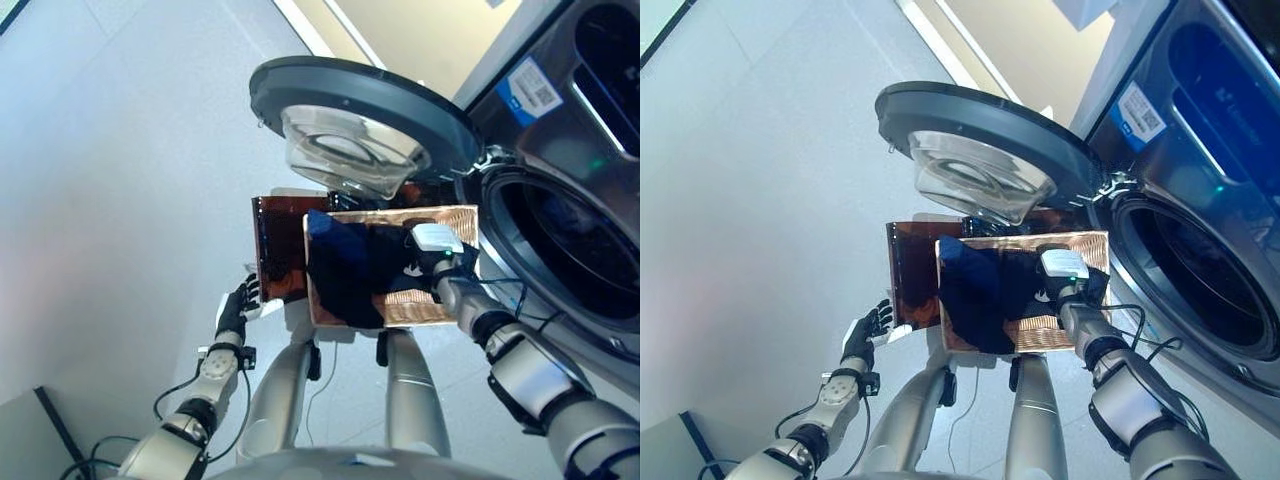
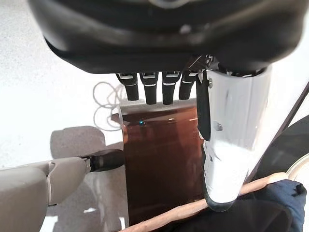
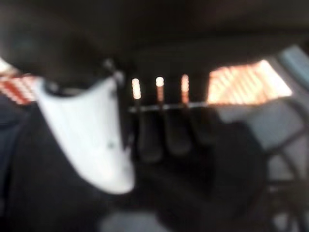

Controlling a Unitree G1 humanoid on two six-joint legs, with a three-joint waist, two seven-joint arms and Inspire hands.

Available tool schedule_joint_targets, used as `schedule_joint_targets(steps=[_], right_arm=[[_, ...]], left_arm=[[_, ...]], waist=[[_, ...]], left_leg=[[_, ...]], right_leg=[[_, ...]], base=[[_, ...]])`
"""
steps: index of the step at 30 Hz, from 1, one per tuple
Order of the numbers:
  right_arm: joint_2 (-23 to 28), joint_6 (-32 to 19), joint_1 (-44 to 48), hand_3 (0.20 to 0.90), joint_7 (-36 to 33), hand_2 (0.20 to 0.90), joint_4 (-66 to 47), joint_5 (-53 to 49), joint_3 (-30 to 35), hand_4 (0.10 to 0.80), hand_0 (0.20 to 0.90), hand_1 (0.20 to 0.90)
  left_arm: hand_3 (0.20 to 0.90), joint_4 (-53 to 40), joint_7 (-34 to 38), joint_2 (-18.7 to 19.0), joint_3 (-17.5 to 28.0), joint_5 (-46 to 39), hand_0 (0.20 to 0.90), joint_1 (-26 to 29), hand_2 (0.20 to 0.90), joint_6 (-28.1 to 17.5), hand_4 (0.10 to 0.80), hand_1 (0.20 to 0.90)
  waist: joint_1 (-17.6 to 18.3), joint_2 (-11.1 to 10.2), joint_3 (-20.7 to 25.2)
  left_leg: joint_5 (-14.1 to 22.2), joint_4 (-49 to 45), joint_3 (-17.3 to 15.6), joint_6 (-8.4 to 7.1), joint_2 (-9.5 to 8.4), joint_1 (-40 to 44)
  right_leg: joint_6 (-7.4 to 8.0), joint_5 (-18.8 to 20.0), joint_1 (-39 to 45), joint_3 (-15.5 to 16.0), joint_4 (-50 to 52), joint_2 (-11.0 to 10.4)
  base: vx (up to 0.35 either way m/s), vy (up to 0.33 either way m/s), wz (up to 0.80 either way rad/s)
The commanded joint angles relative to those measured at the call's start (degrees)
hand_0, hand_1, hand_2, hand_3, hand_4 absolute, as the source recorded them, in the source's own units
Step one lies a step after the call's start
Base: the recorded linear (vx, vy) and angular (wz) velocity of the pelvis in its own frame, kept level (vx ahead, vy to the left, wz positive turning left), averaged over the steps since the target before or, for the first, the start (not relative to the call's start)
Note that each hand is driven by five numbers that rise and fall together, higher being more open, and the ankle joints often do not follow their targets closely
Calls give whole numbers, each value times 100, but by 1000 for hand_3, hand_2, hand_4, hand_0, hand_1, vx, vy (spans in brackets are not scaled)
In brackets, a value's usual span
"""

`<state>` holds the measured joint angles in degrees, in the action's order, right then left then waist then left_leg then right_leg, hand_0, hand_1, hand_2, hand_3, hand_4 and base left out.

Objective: Pick up the clothes and place them into the washing machine

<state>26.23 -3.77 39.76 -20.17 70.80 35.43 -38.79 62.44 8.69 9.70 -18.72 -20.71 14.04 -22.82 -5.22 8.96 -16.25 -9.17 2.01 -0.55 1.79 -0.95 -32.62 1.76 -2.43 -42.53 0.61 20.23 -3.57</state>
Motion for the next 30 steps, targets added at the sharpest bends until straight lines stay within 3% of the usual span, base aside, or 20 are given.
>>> schedule_joint_targets(steps=[1, 16, 30], right_arm=[[-166, -169, 8, 200, -101, 200, 6, -39, -226, 300, 200, 200], [-103, -192, -347, 200, -98, 200, 118, -149, 186, 300, 200, 200], [395, -699, -1282, 200, 141, 200, -1259, -885, 998, 300, 200, 200]], left_arm=[[900, 148, 37, 247, 175, 102, 900, -105, 900, -161, 800, 900], [900, 367, -91, 245, 406, 339, 900, -330, 900, -11, 800, 900], [900, 438, -260, 371, 694, 290, 900, -694, 900, -28, 800, 900]], waist=[[44, -212, 319], [61, -384, 670], [243, -655, 879]], left_leg=[[379, -135, -216, -182, -399, -54], [581, -225, -206, -156, -376, 502], [812, -165, -218, -164, -313, 1305]], right_leg=[[56, 1218, 551, -39, -1833, -181], [61, 1054, 1201, -8, -1845, -172], [111, 887, 2085, -3, -2036, -105]], base=[[0, 0, 0], [25, -14, 0], [69, -30, -5]])
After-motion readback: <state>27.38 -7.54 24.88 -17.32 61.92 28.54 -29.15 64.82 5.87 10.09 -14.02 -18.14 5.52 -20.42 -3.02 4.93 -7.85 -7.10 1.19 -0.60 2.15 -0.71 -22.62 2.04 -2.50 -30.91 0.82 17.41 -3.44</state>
